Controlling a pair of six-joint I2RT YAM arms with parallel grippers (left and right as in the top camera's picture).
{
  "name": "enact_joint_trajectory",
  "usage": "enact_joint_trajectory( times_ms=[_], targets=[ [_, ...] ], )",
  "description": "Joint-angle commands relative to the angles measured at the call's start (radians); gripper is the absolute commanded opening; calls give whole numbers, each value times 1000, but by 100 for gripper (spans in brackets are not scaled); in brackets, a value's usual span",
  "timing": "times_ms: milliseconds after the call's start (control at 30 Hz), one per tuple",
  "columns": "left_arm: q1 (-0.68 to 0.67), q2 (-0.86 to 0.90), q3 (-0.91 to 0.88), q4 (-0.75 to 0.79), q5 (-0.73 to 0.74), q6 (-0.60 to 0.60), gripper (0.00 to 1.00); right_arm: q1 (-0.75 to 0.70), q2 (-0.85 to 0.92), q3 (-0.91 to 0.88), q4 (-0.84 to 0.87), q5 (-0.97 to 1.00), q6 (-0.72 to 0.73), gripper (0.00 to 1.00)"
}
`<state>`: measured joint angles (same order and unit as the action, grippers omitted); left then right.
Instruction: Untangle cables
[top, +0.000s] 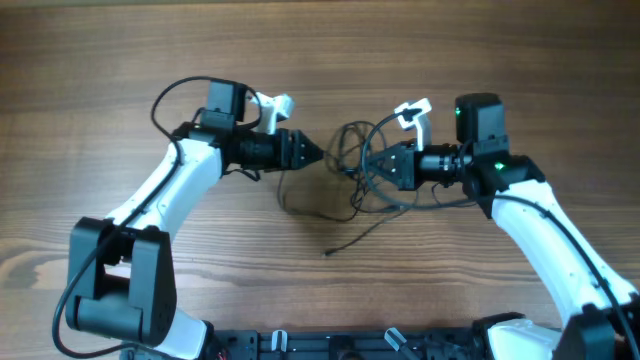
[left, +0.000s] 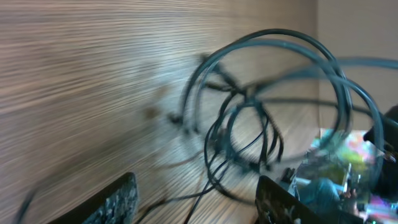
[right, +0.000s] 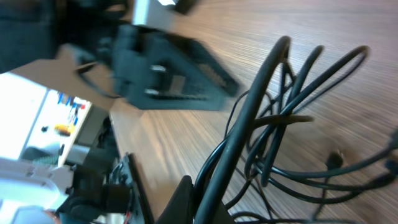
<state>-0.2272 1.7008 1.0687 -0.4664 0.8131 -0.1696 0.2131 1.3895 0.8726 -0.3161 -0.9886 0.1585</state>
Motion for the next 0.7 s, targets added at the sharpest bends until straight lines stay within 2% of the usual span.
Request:
enact_joint_trajectory(
  times_ms=[0,67,133,167,200,267,367,400,533,667],
  targets=[
    [-34,-5,-3,45,24,-48,59,20,-57,16,47,-29,60,5],
    [-66,-5,-3,24,28,-56,57,20,-56,16,71,2,87,4],
    [-92,-5,-3,4,28,-120,54,20,-56,16,73,32,89,4],
    [-106,-5,-3,-2,27,-175,52,20,-56,16,74,38,94,4],
    [-125,-5,-3,-7,27,-291,48,20,-56,16,77,65,124,4],
    [-147,-5,-3,-14,27,-448,51,20,-56,16,81,79,137,4],
    [-164,-5,-3,-13,29,-615,52,20,-56,16,80,79,141,4],
    [-164,-5,-3,-12,28,-645,50,20,-56,16,79,79,149,4],
    [-164,-5,-3,19,27,-681,29,20,-56,16,79,79,160,4],
    [-164,-5,-3,22,28,-709,29,20,-56,16,80,76,163,4]
  ],
)
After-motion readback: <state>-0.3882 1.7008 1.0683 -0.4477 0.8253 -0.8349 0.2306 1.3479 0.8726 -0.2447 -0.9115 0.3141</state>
